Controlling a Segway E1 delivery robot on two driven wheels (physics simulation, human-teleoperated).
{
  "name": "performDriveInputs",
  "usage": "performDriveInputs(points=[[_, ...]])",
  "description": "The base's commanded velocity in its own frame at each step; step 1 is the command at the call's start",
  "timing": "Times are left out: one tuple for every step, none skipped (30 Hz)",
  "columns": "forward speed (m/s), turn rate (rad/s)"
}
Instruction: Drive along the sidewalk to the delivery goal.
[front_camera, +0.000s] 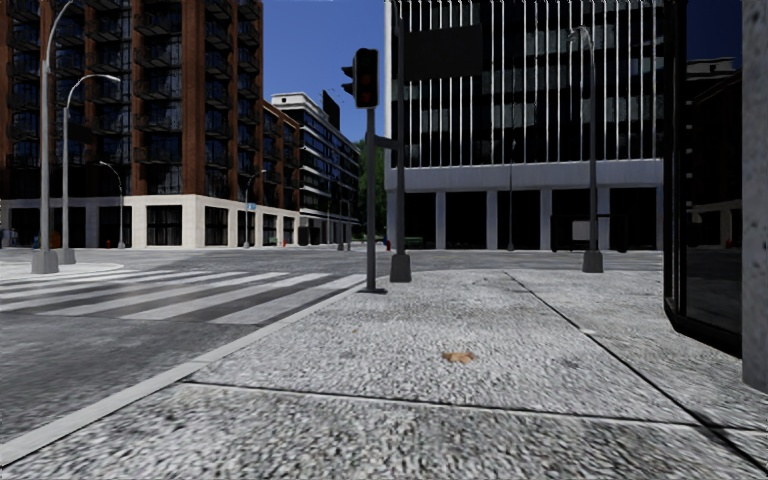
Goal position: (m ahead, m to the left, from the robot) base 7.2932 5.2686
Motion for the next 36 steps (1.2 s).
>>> performDriveInputs(points=[[1.55,0.00],[1.56,0.00],[1.64,0.00],[1.68,0.00],[1.68,0.00],[1.69,0.00],[1.69,0.00],[1.69,0.00],[1.69,0.00],[1.69,0.00],[1.69,0.00],[1.69,0.00],[1.69,0.00],[1.69,0.00],[1.69,0.00],[1.68,0.00],[1.68,0.00],[1.68,0.00],[1.67,0.00],[1.67,0.03],[1.67,0.03],[1.66,0.04],[1.66,0.05],[1.66,0.05],[1.66,0.07],[1.66,0.07],[1.66,0.16],[1.66,0.35],[1.66,0.43],[1.66,0.43],[1.66,0.45],[1.66,0.45],[1.66,0.45],[1.66,0.45],[1.66,0.45],[1.66,0.45]])
